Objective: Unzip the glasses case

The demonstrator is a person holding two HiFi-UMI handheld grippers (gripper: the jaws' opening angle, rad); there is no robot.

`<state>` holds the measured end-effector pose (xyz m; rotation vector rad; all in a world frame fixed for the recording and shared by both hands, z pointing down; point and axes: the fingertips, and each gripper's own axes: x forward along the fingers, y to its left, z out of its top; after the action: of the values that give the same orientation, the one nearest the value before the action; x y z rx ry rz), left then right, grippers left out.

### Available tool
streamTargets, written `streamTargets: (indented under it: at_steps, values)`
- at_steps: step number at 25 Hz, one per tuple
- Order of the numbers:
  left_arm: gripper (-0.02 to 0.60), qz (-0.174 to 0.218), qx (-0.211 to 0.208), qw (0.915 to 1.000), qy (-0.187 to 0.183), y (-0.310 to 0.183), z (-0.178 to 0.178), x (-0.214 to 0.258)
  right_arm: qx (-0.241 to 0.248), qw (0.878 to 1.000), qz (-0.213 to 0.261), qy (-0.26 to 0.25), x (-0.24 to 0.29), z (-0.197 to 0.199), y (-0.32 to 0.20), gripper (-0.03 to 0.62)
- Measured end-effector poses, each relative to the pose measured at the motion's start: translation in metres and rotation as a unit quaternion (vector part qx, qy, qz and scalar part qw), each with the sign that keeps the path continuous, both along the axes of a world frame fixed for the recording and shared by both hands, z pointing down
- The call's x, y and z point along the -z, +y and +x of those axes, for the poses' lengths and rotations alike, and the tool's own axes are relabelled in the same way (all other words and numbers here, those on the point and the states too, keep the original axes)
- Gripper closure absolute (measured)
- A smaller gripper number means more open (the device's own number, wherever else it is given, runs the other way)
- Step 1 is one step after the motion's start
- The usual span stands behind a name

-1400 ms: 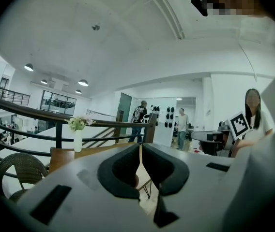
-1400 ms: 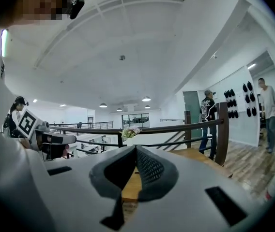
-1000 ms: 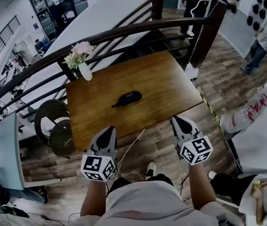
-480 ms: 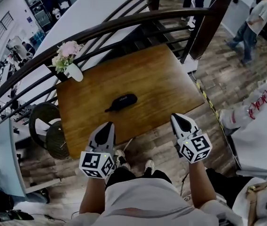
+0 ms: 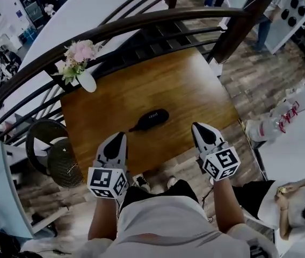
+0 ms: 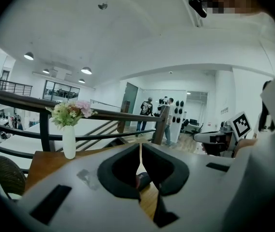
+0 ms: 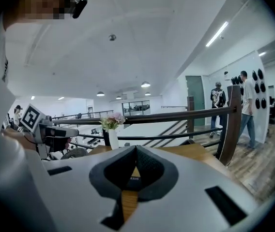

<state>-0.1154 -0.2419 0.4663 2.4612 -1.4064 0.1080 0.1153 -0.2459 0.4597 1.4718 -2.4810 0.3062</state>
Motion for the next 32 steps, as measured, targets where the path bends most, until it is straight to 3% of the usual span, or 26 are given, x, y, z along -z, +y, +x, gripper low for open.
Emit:
streamTargets:
  at_steps: [6, 9, 13, 16, 19, 25, 32]
  values:
    - [0.554, -0.012, 0.001, 0.9999, 0.005, -0.015, -0.005, -0.008, 0.023, 0.999, -0.018, 0.014, -0.016, -0.018, -0.026, 0.530]
    - [0.555, -0.016, 0.013, 0.9997, 0.009, -0.023, 0.001, -0.009, 0.053, 0.998, -0.034, 0.029, -0.030, -0.019, -0.042, 0.482]
    - [0.554, -0.030, 0.025, 0.9992, 0.008, -0.025, 0.014, -0.017, 0.114, 0.988, -0.073, 0.070, -0.065, -0.018, -0.063, 0.364]
    - [0.555, -0.045, 0.035, 0.9984, 0.003, -0.025, 0.020, -0.028, 0.175, 0.973, -0.106, 0.110, -0.106, -0.023, -0.075, 0.272]
    - [0.555, -0.061, 0.047, 0.9971, -0.002, -0.022, 0.023, -0.038, 0.237, 0.949, -0.137, 0.159, -0.152, -0.030, -0.082, 0.203]
    - [0.555, -0.084, 0.071, 0.9940, -0.009, -0.019, 0.024, -0.056, 0.308, 0.912, -0.168, 0.215, -0.221, -0.040, -0.099, 0.192]
    - [0.554, -0.102, 0.091, 0.9905, -0.011, -0.012, 0.021, -0.073, 0.355, 0.882, -0.203, 0.233, -0.276, -0.052, -0.107, 0.186]
